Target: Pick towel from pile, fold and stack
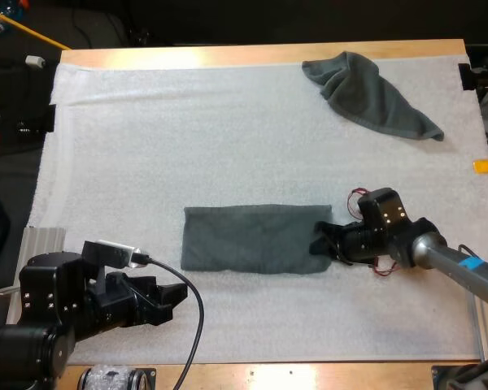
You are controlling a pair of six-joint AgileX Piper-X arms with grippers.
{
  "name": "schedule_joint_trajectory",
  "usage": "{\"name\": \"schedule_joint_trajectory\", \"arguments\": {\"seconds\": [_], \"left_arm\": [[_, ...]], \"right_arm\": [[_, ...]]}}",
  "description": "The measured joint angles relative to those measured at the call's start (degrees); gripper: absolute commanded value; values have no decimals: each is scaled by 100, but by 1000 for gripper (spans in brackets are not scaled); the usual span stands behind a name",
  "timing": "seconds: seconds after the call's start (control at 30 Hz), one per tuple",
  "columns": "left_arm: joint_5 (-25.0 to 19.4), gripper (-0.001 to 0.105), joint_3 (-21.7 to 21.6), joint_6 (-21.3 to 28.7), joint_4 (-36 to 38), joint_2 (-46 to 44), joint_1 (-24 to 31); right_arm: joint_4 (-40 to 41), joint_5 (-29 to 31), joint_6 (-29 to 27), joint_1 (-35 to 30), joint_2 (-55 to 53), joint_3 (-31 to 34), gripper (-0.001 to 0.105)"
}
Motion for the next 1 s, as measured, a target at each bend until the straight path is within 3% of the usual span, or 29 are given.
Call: {"name": "schedule_joint_trajectory", "arguments": {"seconds": [0.27,0.4,0.63,0.8,1.0], "left_arm": [[0,61,0,0,0,0,0],[0,61,15,0,0,0,0],[0,61,15,0,0,0,0],[0,61,15,0,0,0,0],[0,61,15,0,0,0,0]], "right_arm": [[763,1123,-780,37,-857,15,0],[1719,1815,-1324,43,-1174,-161,0],[3571,3531,-2596,42,-1408,-872,0],[4422,4673,-3215,42,-1416,-1304,0],[4626,4630,-3311,91,-1416,-1592,0]]}}
